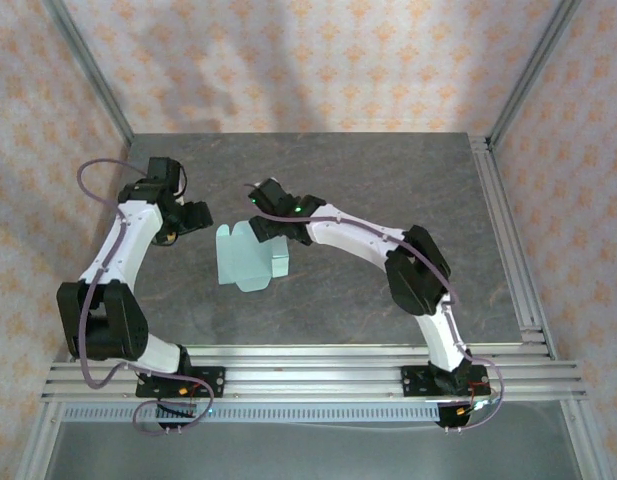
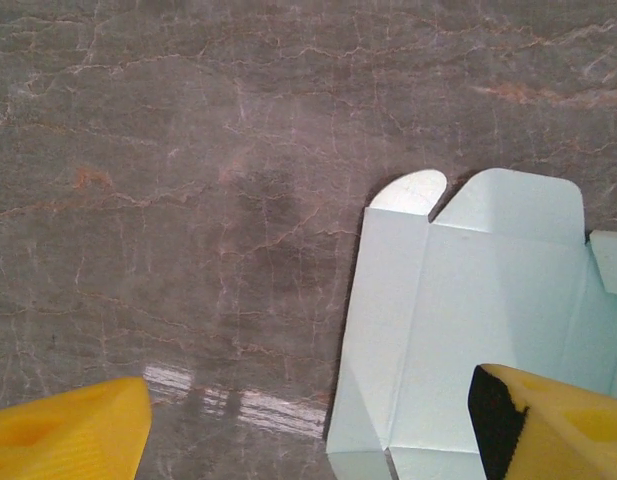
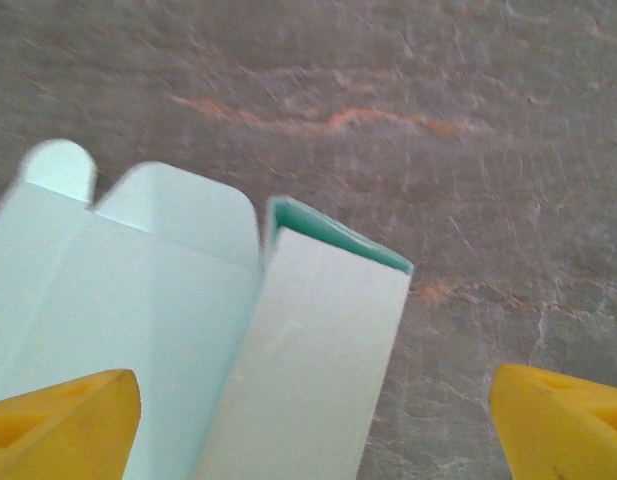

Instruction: Fold the paper box

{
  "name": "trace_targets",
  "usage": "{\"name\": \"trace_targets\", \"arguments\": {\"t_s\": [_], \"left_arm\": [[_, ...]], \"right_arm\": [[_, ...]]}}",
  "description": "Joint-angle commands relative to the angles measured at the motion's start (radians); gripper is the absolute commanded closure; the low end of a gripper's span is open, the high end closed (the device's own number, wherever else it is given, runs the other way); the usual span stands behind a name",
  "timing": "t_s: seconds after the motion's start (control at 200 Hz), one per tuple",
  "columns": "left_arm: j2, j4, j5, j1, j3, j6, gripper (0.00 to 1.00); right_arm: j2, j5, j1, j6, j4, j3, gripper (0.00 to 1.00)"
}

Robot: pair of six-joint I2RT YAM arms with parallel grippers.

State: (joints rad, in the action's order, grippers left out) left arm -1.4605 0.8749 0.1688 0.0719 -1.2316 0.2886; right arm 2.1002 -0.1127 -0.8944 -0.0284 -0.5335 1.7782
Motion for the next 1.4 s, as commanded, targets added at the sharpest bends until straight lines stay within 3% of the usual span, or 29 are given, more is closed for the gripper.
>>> {"name": "trace_targets", "arguments": {"t_s": [0.0,0.27,0.646,0.881,0.981,1.066,1.211,1.321,1.396], "left_arm": [[0.054,-0.039,-0.006,0.005,0.013,0.011,0.16],[0.134,-0.101,0.049,-0.023,0.043,0.003,0.15],[0.163,-0.083,0.024,-0.072,0.024,0.041,0.14],[0.134,-0.103,-0.004,-0.156,0.002,0.087,0.13],[0.123,-0.121,-0.047,-0.223,0.011,0.15,0.13],[0.146,-0.134,-0.15,-0.293,0.044,0.237,0.12],[0.244,-0.181,-0.253,-0.381,0.154,0.482,0.08],[0.29,-0.23,-0.245,-0.433,0.217,0.566,0.07],[0.281,-0.296,-0.151,-0.444,0.234,0.556,0.06]], "right_arm": [[0.017,-0.091,0.022,-0.002,-0.071,0.05,0.1],[-0.068,-0.018,0.097,-0.129,-0.001,-0.116,0.13],[-0.217,0.249,0.27,-0.418,0.331,-0.498,0.17],[-0.266,0.421,0.376,-0.555,0.559,-0.686,0.19],[-0.273,0.409,0.386,-0.571,0.585,-0.722,0.19],[-0.277,0.375,0.389,-0.586,0.59,-0.747,0.18],[-0.304,0.305,0.392,-0.586,0.597,-0.795,0.18],[-0.332,0.267,0.4,-0.58,0.594,-0.827,0.18],[-0.34,0.261,0.401,-0.569,0.584,-0.838,0.18]]}}
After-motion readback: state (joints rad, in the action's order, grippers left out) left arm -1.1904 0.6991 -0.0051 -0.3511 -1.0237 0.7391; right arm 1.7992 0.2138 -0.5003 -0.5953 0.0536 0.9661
